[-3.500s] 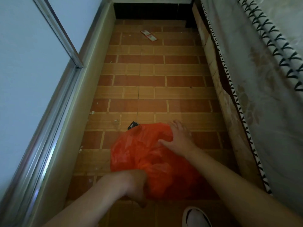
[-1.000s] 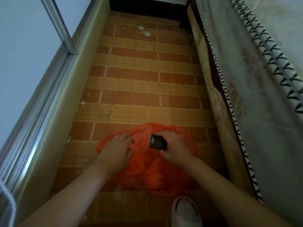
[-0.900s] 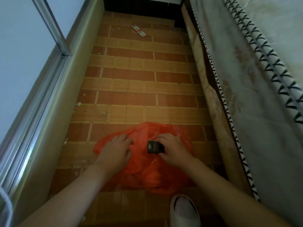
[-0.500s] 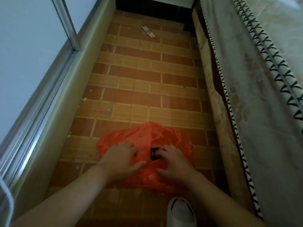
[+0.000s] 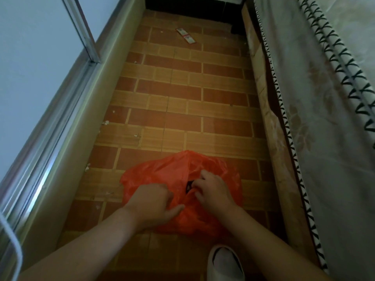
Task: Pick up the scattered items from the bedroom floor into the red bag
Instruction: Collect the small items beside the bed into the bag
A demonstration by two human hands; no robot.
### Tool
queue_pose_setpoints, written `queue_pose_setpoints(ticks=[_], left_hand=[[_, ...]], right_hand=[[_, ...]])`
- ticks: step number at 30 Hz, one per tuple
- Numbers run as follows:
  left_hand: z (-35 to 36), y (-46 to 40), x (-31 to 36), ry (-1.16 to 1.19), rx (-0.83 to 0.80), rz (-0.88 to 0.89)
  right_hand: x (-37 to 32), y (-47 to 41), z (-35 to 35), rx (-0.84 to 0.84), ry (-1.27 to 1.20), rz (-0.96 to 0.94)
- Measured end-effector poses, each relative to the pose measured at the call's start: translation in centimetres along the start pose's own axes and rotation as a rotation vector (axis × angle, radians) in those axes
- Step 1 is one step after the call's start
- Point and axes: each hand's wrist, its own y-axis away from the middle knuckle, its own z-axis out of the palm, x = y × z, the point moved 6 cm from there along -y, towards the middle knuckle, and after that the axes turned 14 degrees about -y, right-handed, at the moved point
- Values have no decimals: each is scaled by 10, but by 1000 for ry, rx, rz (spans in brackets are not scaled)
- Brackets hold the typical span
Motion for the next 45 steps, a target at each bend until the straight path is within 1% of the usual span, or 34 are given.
queue_pose_setpoints(ticks=[3, 7, 9, 13, 15, 18, 21, 25, 27, 29, 32, 35, 39, 41, 43, 45], left_hand=[[-1, -3, 11, -38, -11, 6], [10, -5, 20, -146, -204, -29], [15, -5, 18, -212, -267, -58], [20, -9, 2, -280, -271, -121], [20, -9, -2, -261, -256, -157], [28, -7, 1, -235, -343, -126], [38, -5, 3, -321, -426, -54], [29, -6, 4, -434, -341, 28], [21, -8, 2, -423, -288, 50], [12, -10, -1, -388, -239, 31], [-6, -12, -6, -259, -152, -33], [-29, -13, -15, -150, -21, -102], [-68, -5, -27, -19, 138, -271], [-91, 5, -31, 66, 213, -343], [-114, 19, -31, 192, 235, -398], [-143, 35, -29, 250, 234, -423]], right_hand=[[-7, -4, -10, 40, -19, 22], [-6, -5, -24, 111, -81, 154], [-4, -6, -27, 121, -134, 202], [-8, -8, -29, 116, -242, 242], [-12, -9, -29, 115, -290, 241], [-18, -11, -31, 149, -333, 221], [-21, -9, -33, 143, -302, 233], [-22, -8, -29, 98, -185, 273], [-20, -8, -26, 91, -137, 306], [-19, -8, -24, 98, -103, 305], [-25, -10, -28, 142, -79, 231], [-33, -14, -38, 209, -73, 165], [-59, -23, -66, 317, -42, 55], [-76, -25, -88, 368, -61, 38], [-92, -25, -116, 403, -97, 55], [-109, -18, -148, 411, -142, 94]])
